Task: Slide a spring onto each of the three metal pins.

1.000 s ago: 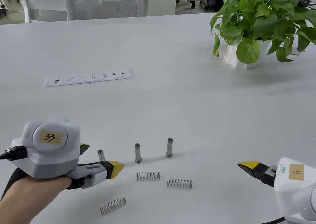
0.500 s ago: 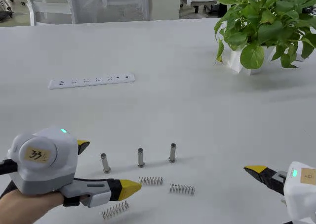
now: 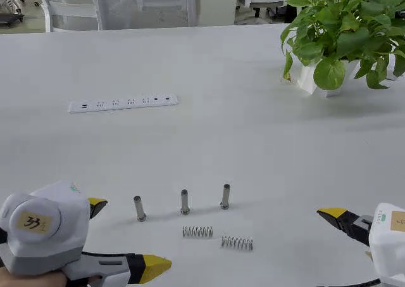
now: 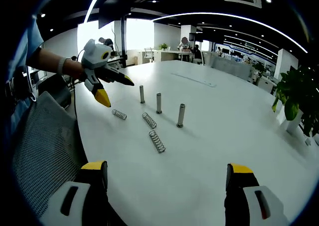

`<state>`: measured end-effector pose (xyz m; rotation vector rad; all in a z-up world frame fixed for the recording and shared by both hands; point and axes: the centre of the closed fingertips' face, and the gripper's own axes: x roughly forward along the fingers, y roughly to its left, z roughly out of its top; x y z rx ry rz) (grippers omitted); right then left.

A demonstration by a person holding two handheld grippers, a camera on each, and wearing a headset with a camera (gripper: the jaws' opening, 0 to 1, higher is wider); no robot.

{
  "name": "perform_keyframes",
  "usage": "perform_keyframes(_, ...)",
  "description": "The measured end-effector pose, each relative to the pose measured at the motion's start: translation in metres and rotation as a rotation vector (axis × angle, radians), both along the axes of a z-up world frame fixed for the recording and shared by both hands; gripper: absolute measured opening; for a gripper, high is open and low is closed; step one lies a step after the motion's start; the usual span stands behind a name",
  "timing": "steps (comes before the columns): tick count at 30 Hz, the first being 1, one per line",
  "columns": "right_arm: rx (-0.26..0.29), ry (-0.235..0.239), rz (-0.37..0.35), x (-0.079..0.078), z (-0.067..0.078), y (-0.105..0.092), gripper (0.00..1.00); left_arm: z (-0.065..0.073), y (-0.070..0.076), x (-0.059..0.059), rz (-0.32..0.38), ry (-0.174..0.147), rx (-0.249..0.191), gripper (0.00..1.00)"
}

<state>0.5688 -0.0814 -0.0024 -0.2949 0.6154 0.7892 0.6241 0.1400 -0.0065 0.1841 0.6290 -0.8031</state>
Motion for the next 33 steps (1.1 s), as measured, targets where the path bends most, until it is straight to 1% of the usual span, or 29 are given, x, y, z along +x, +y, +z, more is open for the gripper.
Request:
perform_keyframes(3,-0.01,-0.004,0.012,0.001,0.001,0.0,0.99,-0.005,0.003,-0.007,-0.002,0.012,0.017,0.97)
perform_keyframes(5,-0.014,-0.005,0.021,0.002,0.002,0.001,0.99,-0.004,0.005,-0.012,0.004,0.012,0.008,0.97)
perform_keyframes(6,-0.014,-0.004,0.024,0.002,0.002,0.002,0.99,-0.004,0.005,-0.014,0.01,0.014,-0.004,0.96)
perform_keyframes(9,-0.023,-0.004,0.036,0.001,0.001,0.002,0.99,-0.005,0.006,-0.021,0.008,0.013,-0.001,0.96)
perform_keyframes(12,-0.043,-0.002,0.055,0.0,-0.001,0.003,0.99,-0.007,0.007,-0.028,0.006,0.015,0.003,0.95)
perform_keyframes(16,-0.048,0.0,0.064,-0.001,-0.001,0.003,0.99,-0.008,0.008,-0.035,0.013,0.02,-0.007,0.95)
perform_keyframes(21,-0.05,-0.004,0.064,0.0,0.0,0.003,0.99,-0.009,0.007,-0.037,0.019,0.02,-0.014,0.94)
perform_keyframes(23,-0.047,-0.008,0.063,0.0,0.001,0.004,0.99,-0.008,0.006,-0.036,0.019,0.013,-0.023,0.94)
perform_keyframes(26,-0.046,-0.008,0.063,-0.002,0.001,0.005,0.99,-0.009,0.005,-0.036,0.024,0.017,-0.029,0.94)
perform_keyframes(29,-0.047,-0.007,0.061,-0.003,0.001,0.004,0.99,-0.011,0.004,-0.036,0.019,0.011,-0.033,0.93)
perform_keyframes(33,-0.048,-0.004,0.055,-0.005,0.001,0.002,0.99,-0.012,0.001,-0.036,0.004,-0.005,-0.033,0.87)
